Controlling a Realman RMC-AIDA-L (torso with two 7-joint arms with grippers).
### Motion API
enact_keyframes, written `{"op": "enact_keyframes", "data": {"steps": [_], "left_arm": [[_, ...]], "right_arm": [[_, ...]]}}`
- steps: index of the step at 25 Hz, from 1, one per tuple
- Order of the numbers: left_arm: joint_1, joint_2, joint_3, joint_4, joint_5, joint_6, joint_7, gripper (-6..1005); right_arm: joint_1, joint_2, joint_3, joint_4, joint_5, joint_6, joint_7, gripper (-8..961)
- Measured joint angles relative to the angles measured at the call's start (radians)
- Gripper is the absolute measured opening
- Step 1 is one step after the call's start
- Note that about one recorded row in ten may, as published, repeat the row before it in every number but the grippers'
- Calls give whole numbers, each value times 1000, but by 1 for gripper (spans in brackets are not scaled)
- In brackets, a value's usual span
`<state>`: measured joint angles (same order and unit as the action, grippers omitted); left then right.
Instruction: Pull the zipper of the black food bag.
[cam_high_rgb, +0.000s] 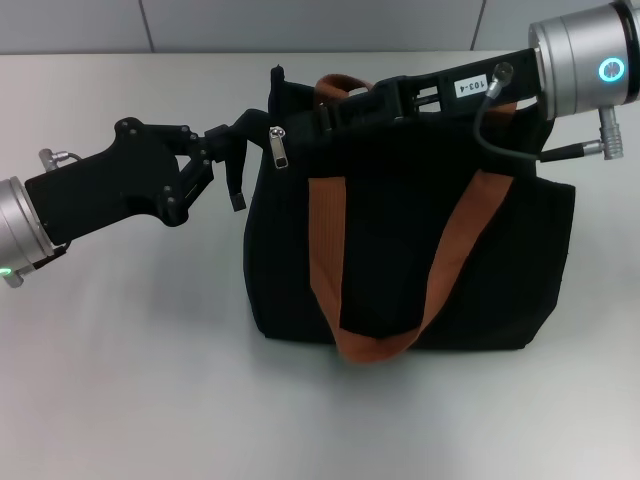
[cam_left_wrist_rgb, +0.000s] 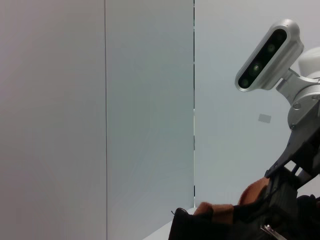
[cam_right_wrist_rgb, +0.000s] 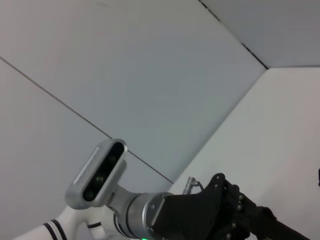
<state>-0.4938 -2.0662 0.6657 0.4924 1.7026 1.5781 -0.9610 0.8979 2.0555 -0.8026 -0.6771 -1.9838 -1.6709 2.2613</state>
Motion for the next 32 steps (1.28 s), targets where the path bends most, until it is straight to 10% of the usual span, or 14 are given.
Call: {"op": "enact_keyframes", "data": {"steps": [32], "left_arm": [[-49, 2, 0, 10, -8, 58, -53, 18]], "right_arm": [[28, 8, -94, -13, -29, 82, 44, 461]]}}
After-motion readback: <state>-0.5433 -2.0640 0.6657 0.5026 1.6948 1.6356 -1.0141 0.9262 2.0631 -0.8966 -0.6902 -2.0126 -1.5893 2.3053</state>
